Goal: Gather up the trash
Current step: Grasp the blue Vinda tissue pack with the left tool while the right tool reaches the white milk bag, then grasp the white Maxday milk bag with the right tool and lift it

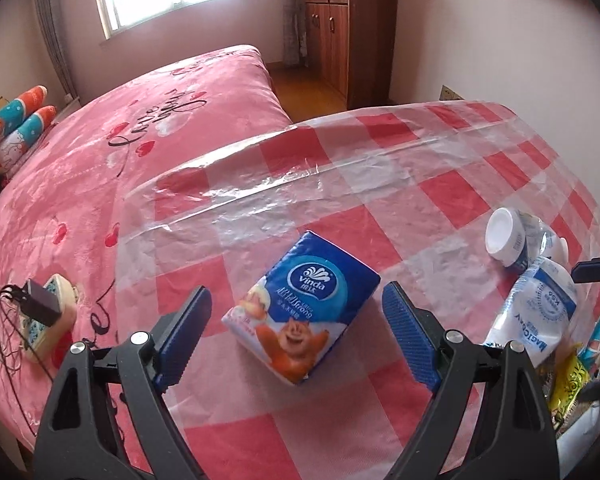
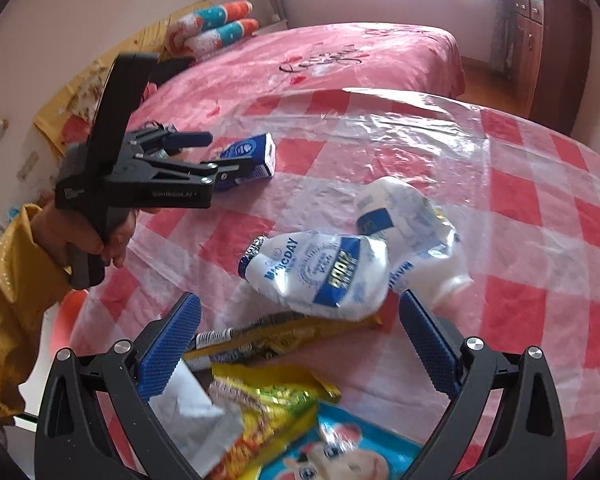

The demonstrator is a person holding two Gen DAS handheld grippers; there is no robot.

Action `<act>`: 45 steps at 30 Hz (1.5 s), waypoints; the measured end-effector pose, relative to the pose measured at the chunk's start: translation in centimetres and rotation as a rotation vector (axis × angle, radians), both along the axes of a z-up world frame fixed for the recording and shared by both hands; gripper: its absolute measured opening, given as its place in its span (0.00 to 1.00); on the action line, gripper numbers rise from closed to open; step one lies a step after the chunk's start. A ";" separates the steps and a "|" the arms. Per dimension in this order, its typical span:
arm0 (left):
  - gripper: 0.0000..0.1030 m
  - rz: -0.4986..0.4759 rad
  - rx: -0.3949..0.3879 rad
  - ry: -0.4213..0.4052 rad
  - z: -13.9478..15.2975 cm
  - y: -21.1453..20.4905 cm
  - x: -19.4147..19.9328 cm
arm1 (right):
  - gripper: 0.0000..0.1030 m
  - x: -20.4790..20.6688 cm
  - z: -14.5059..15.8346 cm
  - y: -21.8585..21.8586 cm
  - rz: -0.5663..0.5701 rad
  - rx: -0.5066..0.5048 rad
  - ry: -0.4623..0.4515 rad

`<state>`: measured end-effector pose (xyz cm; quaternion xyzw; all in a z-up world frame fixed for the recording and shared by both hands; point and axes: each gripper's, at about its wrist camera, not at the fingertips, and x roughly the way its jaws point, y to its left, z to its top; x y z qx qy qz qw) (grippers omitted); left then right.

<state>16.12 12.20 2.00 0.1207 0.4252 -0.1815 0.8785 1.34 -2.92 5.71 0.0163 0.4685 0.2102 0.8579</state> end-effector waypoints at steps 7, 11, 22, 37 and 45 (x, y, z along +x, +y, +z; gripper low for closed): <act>0.85 -0.020 0.018 0.021 -1.5 -0.7 0.8 | 0.95 1.9 -1.0 1.5 -0.011 -0.079 0.023; 0.83 -0.017 0.011 0.021 -2.0 -0.8 0.8 | 0.95 2.6 -1.6 2.0 -0.007 -0.113 0.026; 0.62 0.053 -0.030 0.012 -1.9 -0.5 -0.6 | 0.94 3.3 -2.5 3.2 0.012 -0.167 0.015; 0.61 0.141 -0.106 0.021 -1.7 1.5 -4.5 | 0.93 1.9 -1.5 2.4 -0.003 -0.156 -0.063; 0.61 0.186 -0.147 0.017 -1.6 3.0 -7.8 | 0.93 0.3 -0.5 1.4 -0.025 -0.112 -0.088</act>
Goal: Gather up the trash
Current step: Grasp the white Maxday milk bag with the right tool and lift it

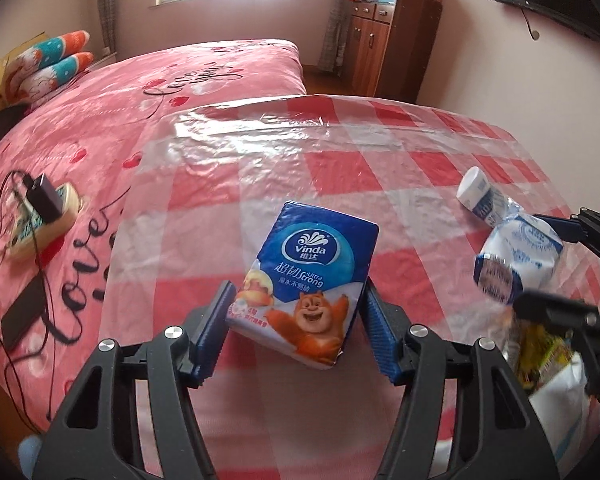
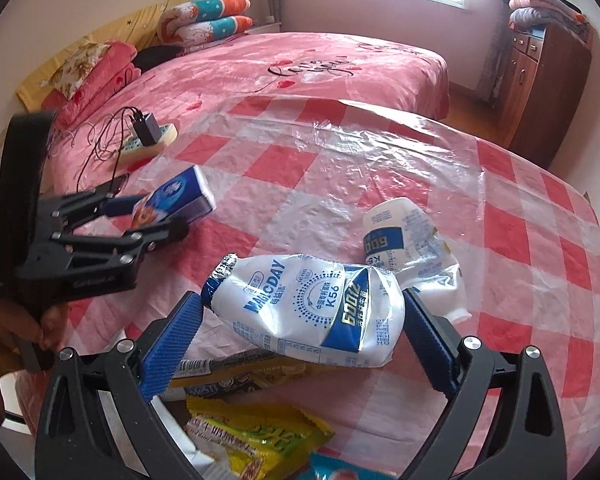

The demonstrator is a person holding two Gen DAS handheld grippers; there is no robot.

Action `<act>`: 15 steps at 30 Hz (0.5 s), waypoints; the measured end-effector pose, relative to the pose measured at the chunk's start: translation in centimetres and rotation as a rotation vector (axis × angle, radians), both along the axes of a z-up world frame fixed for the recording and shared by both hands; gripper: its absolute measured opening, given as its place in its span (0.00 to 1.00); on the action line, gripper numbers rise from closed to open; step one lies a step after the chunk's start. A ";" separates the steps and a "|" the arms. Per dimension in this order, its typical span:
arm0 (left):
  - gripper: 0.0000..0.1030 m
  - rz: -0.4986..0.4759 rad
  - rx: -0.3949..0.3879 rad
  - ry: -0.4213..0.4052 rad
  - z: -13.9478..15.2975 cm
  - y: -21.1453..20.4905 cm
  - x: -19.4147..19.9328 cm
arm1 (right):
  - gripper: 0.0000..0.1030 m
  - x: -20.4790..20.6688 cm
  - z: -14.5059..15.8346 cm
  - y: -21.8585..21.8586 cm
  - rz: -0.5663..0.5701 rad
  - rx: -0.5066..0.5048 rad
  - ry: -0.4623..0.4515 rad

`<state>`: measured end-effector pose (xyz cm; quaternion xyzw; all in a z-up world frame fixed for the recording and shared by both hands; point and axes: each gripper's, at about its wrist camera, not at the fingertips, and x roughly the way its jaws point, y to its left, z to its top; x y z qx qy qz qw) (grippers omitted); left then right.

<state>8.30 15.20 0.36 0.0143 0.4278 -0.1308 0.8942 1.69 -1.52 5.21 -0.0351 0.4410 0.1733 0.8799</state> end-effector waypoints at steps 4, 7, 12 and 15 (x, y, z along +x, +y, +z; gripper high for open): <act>0.61 0.030 -0.022 -0.007 0.2 1.0 -1.8 | 0.93 -1.0 0.5 -0.2 -0.003 0.014 -0.009; 0.61 0.047 -0.039 -0.013 0.5 1.5 -3.3 | 0.93 -1.8 0.9 -0.3 -0.010 0.031 -0.015; 0.61 0.065 -0.078 -0.021 1.0 2.0 -5.9 | 0.93 -3.3 1.7 -0.1 -0.011 0.058 -0.028; 0.61 0.074 -0.106 -0.026 1.3 2.4 -7.4 | 0.93 -4.4 2.2 0.2 -0.004 0.078 -0.036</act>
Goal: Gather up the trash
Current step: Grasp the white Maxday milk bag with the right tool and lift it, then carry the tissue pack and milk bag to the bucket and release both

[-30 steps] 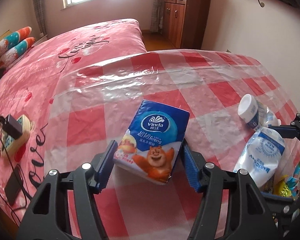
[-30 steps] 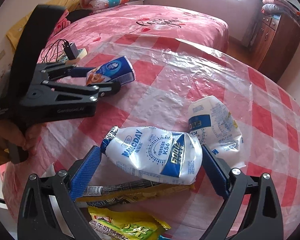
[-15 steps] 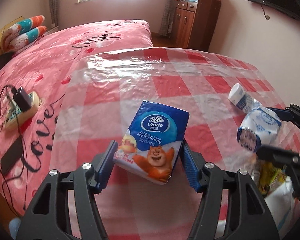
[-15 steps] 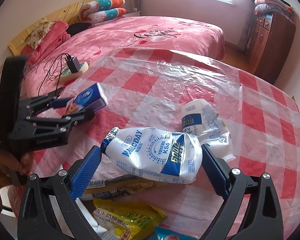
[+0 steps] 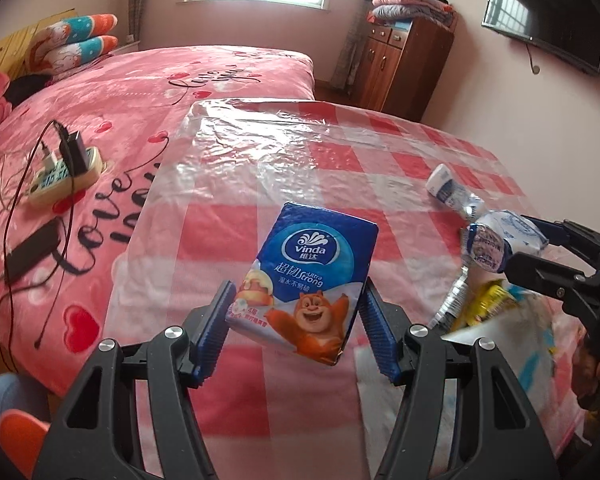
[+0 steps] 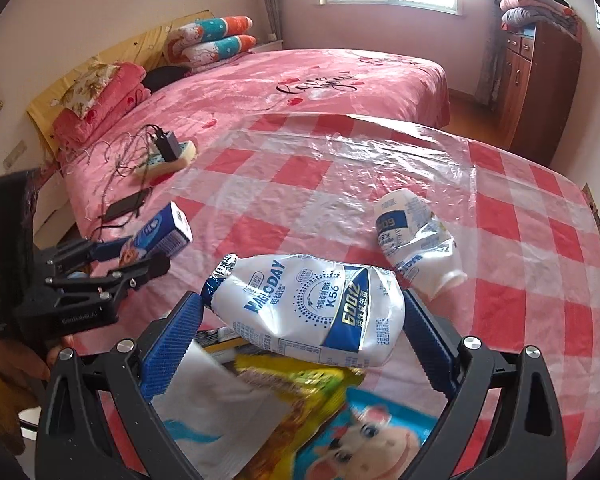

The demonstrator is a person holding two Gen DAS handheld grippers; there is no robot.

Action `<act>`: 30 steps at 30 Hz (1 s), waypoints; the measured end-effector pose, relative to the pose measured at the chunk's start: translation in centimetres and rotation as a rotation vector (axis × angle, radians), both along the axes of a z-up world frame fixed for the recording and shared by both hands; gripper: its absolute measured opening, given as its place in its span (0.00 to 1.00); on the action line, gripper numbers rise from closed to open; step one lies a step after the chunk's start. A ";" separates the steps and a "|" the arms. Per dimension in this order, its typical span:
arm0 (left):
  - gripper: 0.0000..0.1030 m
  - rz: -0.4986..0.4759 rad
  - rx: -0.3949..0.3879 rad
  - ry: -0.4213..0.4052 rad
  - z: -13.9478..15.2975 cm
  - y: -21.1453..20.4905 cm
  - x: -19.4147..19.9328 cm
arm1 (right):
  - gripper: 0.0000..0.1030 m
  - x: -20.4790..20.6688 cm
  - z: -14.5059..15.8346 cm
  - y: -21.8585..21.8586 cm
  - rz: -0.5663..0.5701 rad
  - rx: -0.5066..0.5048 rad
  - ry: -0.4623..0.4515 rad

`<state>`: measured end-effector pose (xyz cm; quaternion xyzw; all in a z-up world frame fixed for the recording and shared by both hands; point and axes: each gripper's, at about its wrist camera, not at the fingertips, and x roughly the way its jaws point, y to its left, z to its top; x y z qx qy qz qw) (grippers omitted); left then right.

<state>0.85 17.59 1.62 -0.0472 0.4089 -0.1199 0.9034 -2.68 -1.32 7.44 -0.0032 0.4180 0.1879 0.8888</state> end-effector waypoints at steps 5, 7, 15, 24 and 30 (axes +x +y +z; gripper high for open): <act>0.61 0.019 -0.032 -0.011 0.5 0.7 -2.4 | 0.93 -1.9 1.1 0.9 0.020 0.019 -0.020; 0.61 0.028 -0.036 -0.017 0.6 1.0 -3.3 | 0.93 -2.6 1.5 1.4 0.031 0.020 -0.030; 0.61 0.089 -0.044 -0.024 0.8 3.8 -6.8 | 0.93 -4.9 3.0 4.3 0.101 0.039 -0.042; 0.61 0.212 -0.042 -0.033 1.3 9.2 -11.9 | 0.93 -7.0 3.7 10.8 0.244 0.054 -0.036; 0.61 0.319 -0.042 -0.032 1.0 14.0 -16.0 | 0.93 -8.9 3.8 17.2 0.383 0.050 -0.041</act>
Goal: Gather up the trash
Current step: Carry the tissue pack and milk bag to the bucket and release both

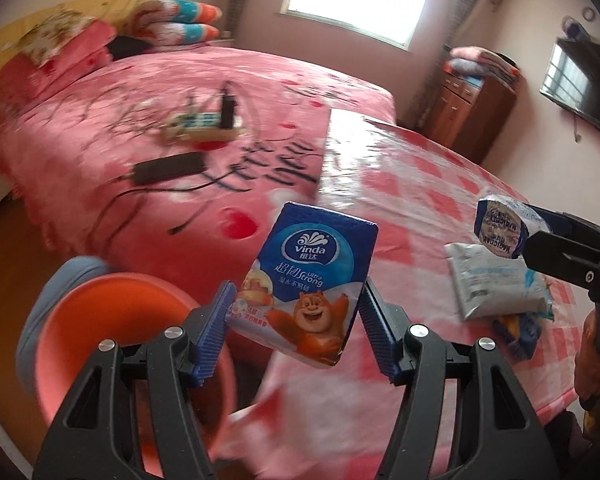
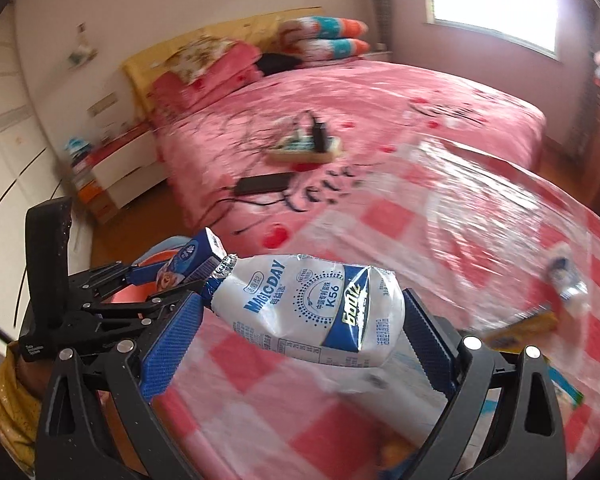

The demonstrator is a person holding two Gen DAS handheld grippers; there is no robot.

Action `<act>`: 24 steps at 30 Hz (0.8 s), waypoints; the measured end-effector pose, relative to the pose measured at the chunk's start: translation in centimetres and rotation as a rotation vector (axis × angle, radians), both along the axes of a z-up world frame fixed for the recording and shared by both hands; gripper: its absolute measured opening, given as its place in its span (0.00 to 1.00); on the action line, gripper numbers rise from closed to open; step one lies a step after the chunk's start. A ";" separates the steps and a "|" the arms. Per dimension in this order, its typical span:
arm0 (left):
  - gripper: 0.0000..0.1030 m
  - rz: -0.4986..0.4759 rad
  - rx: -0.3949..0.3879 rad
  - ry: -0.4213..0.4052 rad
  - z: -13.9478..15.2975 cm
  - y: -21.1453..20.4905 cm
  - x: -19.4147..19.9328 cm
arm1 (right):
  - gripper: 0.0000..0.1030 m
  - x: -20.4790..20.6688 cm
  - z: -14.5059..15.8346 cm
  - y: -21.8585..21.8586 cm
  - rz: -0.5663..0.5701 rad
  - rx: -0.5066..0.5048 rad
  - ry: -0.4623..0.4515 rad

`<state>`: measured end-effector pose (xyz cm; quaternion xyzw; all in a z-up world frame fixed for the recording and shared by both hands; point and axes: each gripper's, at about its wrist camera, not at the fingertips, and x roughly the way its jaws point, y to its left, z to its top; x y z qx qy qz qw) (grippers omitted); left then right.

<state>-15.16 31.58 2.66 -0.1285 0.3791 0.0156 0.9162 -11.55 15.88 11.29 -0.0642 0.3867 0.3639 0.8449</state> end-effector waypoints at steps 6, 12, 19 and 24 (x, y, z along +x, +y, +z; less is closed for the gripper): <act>0.61 0.118 -0.008 0.033 -1.5 5.0 -3.5 | 0.93 -1.5 -0.7 6.5 0.135 -0.001 0.014; 0.62 0.225 -0.022 0.079 -3.9 9.0 -5.8 | 0.93 -3.0 -2.5 12.9 0.253 -0.009 0.034; 0.78 0.311 -0.008 0.143 -6.3 11.7 -7.1 | 0.94 -3.0 -5.8 18.1 0.301 -0.050 0.104; 0.86 0.368 0.017 0.165 -7.3 12.7 -7.7 | 0.94 -2.4 -7.3 18.1 0.290 -0.008 0.172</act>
